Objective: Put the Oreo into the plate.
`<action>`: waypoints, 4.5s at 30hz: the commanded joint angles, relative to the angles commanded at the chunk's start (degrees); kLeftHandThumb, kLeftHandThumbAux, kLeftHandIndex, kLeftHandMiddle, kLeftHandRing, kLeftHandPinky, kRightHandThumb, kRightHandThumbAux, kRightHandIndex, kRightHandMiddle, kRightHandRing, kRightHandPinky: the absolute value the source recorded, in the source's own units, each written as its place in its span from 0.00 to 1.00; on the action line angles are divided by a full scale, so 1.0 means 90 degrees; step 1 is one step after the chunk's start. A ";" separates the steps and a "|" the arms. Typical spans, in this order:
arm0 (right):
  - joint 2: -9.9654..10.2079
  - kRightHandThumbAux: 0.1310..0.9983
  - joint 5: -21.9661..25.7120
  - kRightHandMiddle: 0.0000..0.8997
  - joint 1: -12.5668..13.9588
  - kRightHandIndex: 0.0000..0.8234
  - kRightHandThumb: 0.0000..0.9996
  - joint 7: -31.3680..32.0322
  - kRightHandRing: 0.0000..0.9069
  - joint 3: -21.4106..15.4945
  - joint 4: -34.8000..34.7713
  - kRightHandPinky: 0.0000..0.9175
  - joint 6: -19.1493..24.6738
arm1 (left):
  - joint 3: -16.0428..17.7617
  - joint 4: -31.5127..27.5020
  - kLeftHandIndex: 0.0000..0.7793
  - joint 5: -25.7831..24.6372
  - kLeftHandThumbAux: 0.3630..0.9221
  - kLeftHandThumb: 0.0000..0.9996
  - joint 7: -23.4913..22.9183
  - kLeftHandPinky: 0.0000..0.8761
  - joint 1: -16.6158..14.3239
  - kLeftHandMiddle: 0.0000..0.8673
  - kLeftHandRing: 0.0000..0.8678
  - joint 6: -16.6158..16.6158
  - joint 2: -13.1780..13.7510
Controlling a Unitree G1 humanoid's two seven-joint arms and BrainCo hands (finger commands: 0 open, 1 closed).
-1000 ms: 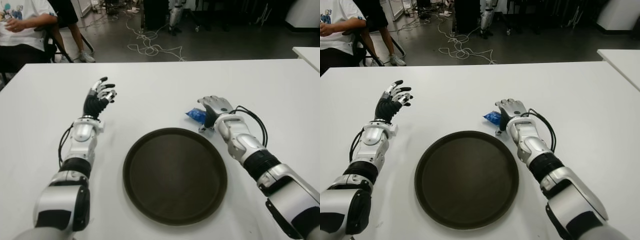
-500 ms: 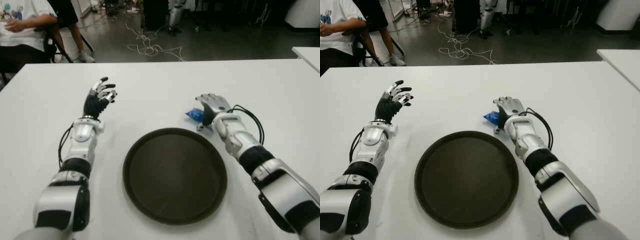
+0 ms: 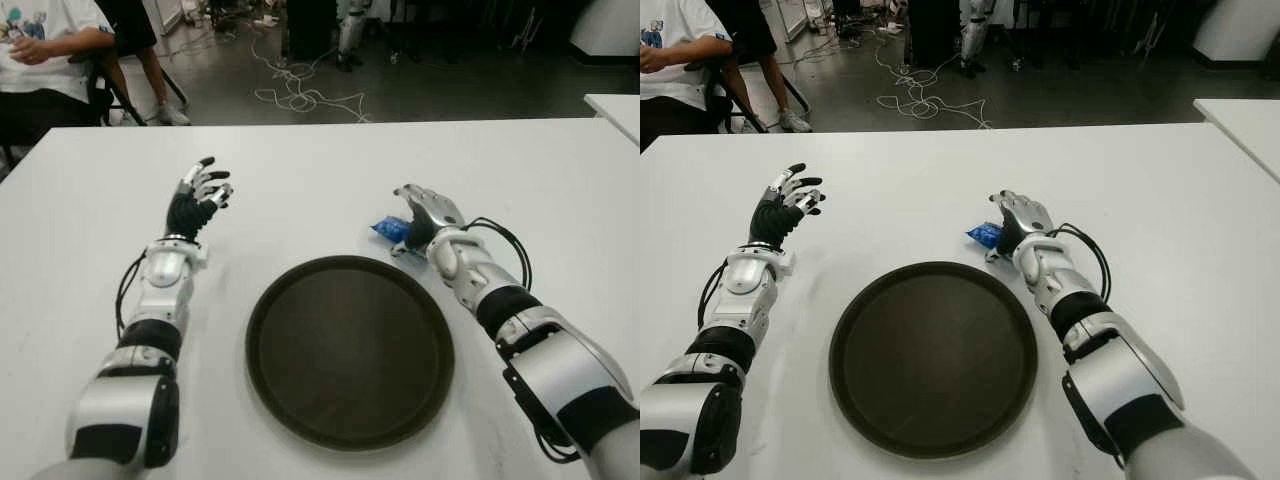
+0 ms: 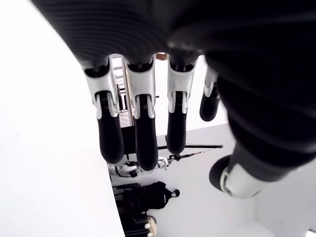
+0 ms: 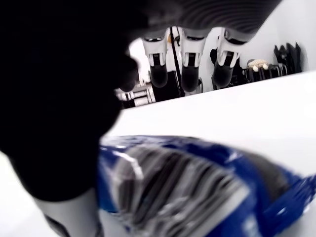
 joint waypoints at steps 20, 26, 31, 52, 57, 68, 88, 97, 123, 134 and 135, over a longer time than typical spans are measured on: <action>0.0011 0.87 0.0291 0.20 -0.0018 0.23 0.00 -0.0128 0.22 -0.0134 0.0160 0.26 -0.0358 | 0.0052 -0.0053 0.18 -0.0066 0.53 0.44 -0.0157 0.45 0.0058 0.31 0.36 -0.0081 0.0026; 0.0014 0.84 0.0334 0.17 -0.0017 0.18 0.00 -0.0093 0.19 -0.0171 0.0181 0.21 -0.0327 | 0.0026 -0.0066 0.18 -0.0023 0.55 0.44 -0.0120 0.45 0.0068 0.30 0.36 -0.0076 0.0028; 0.0006 0.84 0.0333 0.16 -0.0036 0.17 0.00 -0.0043 0.18 -0.0163 0.0219 0.20 -0.0304 | 0.0037 -0.0044 0.18 -0.0036 0.54 0.45 -0.0121 0.45 0.0058 0.30 0.37 -0.0080 0.0016; -0.0183 0.79 0.0191 0.17 -0.0074 0.18 0.00 0.0821 0.17 0.0066 -0.0035 0.17 -0.0369 | 0.0049 -0.0129 0.18 -0.0106 0.53 0.44 -0.0153 0.45 0.0095 0.30 0.37 -0.0061 -0.0035; -0.0261 0.76 0.0103 0.18 -0.0096 0.19 0.00 0.1091 0.18 0.0224 -0.0117 0.15 -0.0333 | 0.0017 -0.0179 0.17 -0.0077 0.53 0.43 -0.0141 0.44 0.0124 0.30 0.36 -0.0063 -0.0038; -0.0352 0.74 -0.0096 0.18 -0.0231 0.17 0.00 0.1990 0.18 0.0573 -0.0263 0.13 0.0144 | -0.0004 -0.0232 0.17 -0.0061 0.52 0.44 -0.0118 0.45 0.0149 0.30 0.36 -0.0054 -0.0069; -0.0380 0.73 -0.0129 0.14 -0.0274 0.12 0.00 0.2497 0.13 0.0819 -0.0493 0.09 0.0596 | -0.0036 -0.0378 0.18 -0.0020 0.52 0.43 -0.0058 0.45 0.0197 0.31 0.36 0.0070 -0.0068; -0.0374 0.75 -0.0133 0.14 -0.0271 0.11 0.00 0.2527 0.13 0.0874 -0.0577 0.08 0.0695 | -0.0024 -0.0465 0.18 -0.0047 0.53 0.43 -0.0108 0.44 0.0246 0.30 0.36 0.0096 -0.0053; -0.0489 0.81 -0.0398 0.23 -0.0156 0.25 0.00 0.2415 0.23 0.1118 -0.1114 0.26 0.1310 | 0.0006 -0.0500 0.18 -0.0065 0.50 0.43 -0.0272 0.46 0.0329 0.31 0.37 -0.0085 0.0015; -0.0538 0.72 -0.0615 0.65 -0.0120 0.51 0.60 0.2017 0.65 0.1254 -0.1120 0.64 0.1449 | 0.0039 -0.0524 0.19 -0.0097 0.51 0.46 -0.0327 0.47 0.0355 0.32 0.38 -0.0108 0.0018; -0.0543 0.71 -0.0633 0.67 -0.0116 0.51 0.63 0.2005 0.66 0.1257 -0.1121 0.65 0.1437 | 0.0043 -0.0520 0.18 -0.0102 0.51 0.46 -0.0331 0.47 0.0354 0.32 0.38 -0.0105 0.0020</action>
